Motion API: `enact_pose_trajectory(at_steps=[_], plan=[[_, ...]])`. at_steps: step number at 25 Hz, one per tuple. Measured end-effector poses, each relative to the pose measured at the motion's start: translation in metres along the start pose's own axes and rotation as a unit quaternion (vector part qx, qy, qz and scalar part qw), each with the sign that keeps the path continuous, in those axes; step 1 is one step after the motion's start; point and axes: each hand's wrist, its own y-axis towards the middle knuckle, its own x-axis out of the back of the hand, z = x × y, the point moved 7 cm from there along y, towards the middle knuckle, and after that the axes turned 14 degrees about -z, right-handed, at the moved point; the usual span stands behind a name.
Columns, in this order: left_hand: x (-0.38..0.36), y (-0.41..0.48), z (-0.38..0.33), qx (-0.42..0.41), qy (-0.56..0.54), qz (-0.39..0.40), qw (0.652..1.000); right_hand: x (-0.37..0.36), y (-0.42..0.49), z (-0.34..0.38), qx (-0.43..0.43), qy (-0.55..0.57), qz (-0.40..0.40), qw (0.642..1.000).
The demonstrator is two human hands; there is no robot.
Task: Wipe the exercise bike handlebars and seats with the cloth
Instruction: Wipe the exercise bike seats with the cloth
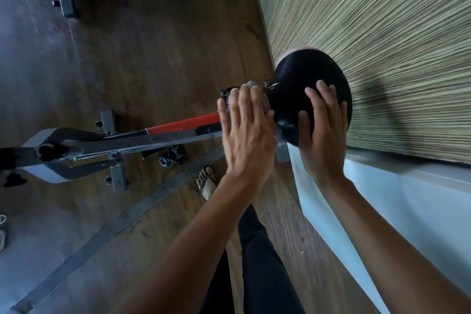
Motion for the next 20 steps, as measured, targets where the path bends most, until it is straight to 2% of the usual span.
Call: enact_pose_trajectory(at_steps=[2,6,9,13,17,20], plan=[[0.007,-0.013,0.017,0.002,-0.003,-0.014,1.000,0.000,0.001,0.001,-0.001,-0.003,-0.009,1.000],[-0.002,-0.004,0.006,-0.015,-0.033,-0.022,0.999,-0.002,0.002,0.002,-0.007,-0.019,-0.026,0.999],[0.000,-0.007,0.016,-0.049,-0.048,-0.037,0.997,-0.002,0.002,0.001,-0.006,-0.015,-0.022,1.000],[0.001,-0.015,0.025,-0.010,-0.059,-0.044,0.997,-0.002,0.002,0.003,-0.016,-0.017,-0.028,0.999],[-0.002,-0.008,0.011,-0.112,-0.026,-0.034,0.993,-0.003,0.003,0.003,-0.013,-0.014,-0.021,1.000],[0.002,-0.011,0.020,-0.128,-0.003,-0.033,0.991,-0.002,0.002,0.003,-0.008,-0.009,-0.016,1.000]])
